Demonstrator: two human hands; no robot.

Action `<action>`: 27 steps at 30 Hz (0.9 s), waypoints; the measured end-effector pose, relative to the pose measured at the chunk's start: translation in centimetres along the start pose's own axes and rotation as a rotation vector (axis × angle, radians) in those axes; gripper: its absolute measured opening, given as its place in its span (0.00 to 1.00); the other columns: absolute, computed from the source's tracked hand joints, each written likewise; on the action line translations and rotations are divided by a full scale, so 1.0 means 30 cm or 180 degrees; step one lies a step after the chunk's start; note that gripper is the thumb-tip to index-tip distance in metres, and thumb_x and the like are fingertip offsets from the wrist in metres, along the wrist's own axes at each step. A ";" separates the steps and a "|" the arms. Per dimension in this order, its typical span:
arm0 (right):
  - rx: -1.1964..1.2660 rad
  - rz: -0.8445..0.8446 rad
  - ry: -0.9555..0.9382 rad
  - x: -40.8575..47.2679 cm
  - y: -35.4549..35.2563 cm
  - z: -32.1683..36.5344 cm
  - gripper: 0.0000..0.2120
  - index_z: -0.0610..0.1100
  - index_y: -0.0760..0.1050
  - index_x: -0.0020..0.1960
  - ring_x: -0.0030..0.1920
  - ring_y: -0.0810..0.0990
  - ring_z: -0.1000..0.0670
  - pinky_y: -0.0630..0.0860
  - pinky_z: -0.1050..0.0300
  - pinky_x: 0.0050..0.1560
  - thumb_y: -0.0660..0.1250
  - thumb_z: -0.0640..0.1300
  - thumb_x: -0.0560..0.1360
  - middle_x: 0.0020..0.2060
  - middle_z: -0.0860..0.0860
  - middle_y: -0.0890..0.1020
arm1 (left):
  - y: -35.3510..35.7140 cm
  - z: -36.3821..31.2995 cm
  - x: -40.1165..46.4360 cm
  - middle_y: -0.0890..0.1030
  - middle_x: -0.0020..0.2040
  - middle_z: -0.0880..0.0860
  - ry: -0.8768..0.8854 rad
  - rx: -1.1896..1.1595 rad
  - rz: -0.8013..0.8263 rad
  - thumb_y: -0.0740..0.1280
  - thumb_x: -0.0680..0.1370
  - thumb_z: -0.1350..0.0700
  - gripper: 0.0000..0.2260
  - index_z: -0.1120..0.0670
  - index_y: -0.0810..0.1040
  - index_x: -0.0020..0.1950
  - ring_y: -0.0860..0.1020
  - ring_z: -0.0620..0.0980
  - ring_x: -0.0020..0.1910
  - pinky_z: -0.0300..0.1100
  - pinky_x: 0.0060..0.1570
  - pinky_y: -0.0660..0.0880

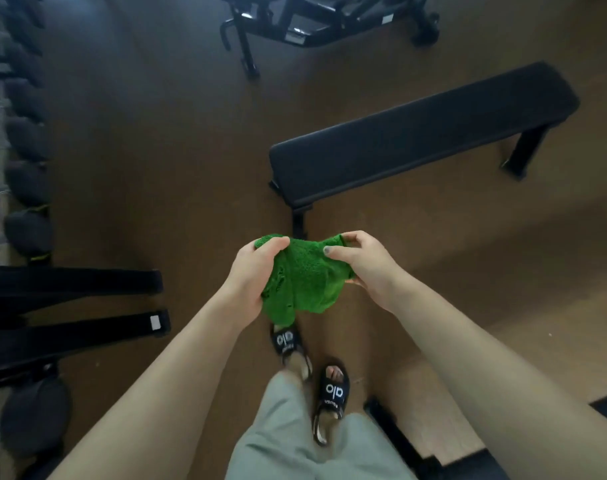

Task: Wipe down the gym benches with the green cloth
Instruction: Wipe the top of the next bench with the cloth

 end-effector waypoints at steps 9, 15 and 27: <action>-0.0829 -0.0481 -0.0070 0.622 -0.184 0.234 0.13 0.45 0.73 0.67 0.53 0.85 0.49 0.83 0.55 0.54 0.64 0.46 0.84 0.56 0.48 0.83 | -0.009 -0.389 0.654 0.83 0.48 0.54 0.0632 0.0485 -0.0879 0.72 0.77 0.46 0.13 0.55 0.79 0.52 0.83 0.58 0.51 0.58 0.55 0.81; -0.1386 -0.0775 -0.0141 1.038 -0.346 0.286 0.15 0.49 0.74 0.68 0.57 0.82 0.51 0.79 0.47 0.64 0.61 0.53 0.84 0.60 0.51 0.82 | -0.050 -0.619 0.954 0.77 0.43 0.48 0.1867 0.1561 -0.1915 0.70 0.79 0.47 0.13 0.56 0.74 0.50 0.76 0.46 0.40 0.36 0.38 0.69; -0.3937 -0.0306 -0.1906 1.919 -0.438 0.152 0.26 0.53 0.59 0.83 0.82 0.57 0.47 0.53 0.49 0.81 0.51 0.57 0.86 0.81 0.49 0.63 | 0.505 -0.075 1.803 0.75 0.44 0.48 0.1996 0.4189 -0.0746 0.57 0.83 0.38 0.19 0.51 0.75 0.44 0.79 0.55 0.42 0.48 0.40 0.75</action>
Point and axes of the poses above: each hand's wrist, its own x-axis towards the middle knuckle, its own y-axis out of the palm, z = x × y, the point moved 8 cm from there along x, towards the middle knuckle
